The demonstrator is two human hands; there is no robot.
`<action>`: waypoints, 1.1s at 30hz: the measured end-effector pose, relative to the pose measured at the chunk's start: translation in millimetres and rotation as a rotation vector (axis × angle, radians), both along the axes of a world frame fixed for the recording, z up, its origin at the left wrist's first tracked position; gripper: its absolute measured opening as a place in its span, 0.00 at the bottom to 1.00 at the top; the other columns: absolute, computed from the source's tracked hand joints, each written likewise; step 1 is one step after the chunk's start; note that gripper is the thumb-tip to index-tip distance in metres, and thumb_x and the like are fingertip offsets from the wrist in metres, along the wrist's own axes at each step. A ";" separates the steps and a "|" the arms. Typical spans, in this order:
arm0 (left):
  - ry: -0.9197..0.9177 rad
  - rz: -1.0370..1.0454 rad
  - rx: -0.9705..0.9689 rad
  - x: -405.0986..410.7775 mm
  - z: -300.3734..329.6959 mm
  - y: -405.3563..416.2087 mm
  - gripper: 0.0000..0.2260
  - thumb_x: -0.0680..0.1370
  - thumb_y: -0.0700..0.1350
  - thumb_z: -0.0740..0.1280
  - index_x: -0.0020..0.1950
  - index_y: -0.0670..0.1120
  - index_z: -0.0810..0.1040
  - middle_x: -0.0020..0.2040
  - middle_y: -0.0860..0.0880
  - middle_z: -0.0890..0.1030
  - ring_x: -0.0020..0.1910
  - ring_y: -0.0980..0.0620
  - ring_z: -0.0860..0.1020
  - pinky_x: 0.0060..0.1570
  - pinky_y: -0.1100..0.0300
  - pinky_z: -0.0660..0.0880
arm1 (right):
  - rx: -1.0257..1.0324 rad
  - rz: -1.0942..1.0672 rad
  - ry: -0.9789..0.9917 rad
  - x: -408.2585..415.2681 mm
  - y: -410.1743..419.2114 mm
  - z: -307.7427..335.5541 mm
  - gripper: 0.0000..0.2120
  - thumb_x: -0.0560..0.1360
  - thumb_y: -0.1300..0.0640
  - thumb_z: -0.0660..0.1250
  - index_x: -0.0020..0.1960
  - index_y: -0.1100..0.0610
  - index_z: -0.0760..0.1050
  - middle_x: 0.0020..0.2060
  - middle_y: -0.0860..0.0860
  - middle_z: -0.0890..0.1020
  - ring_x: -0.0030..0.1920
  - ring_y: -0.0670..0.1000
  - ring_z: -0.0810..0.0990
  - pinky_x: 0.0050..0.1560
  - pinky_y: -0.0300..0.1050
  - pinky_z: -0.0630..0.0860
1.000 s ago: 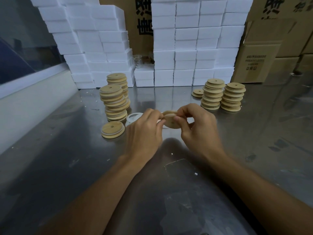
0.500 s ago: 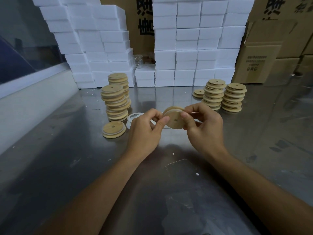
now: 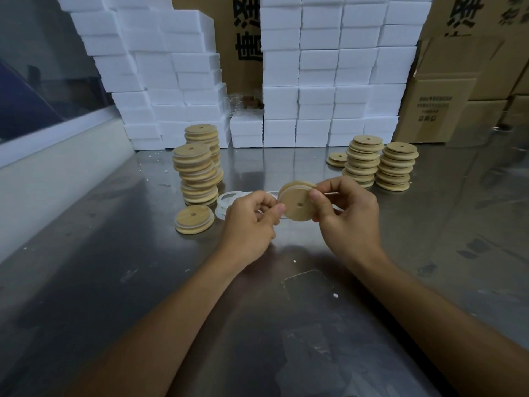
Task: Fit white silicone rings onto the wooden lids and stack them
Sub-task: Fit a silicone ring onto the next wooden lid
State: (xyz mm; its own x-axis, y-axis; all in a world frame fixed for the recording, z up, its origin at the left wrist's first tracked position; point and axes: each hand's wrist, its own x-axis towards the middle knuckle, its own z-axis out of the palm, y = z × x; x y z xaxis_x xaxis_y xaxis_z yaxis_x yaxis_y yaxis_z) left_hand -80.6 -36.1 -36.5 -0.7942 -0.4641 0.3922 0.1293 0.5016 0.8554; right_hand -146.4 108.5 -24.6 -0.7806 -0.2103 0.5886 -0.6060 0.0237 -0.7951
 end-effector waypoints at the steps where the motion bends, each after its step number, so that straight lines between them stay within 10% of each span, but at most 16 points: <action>1: 0.000 -0.003 0.018 0.1 -0.7 0.6 0.08 0.79 0.41 0.68 0.40 0.46 0.76 0.25 0.55 0.75 0.20 0.58 0.72 0.22 0.67 0.69 | -0.006 0.003 -0.010 -0.2 -0.5 0.2 0.07 0.76 0.63 0.71 0.42 0.53 0.77 0.37 0.44 0.81 0.38 0.45 0.82 0.37 0.55 0.81; 33: 0.021 -0.060 0.000 5.5 3.8 4.5 0.09 0.79 0.40 0.68 0.40 0.50 0.76 0.33 0.49 0.80 0.28 0.58 0.79 0.25 0.60 0.77 | -0.199 0.132 -0.447 0.2 3.8 7.3 0.05 0.78 0.65 0.67 0.43 0.62 0.77 0.35 0.54 0.83 0.35 0.45 0.83 0.34 0.39 0.81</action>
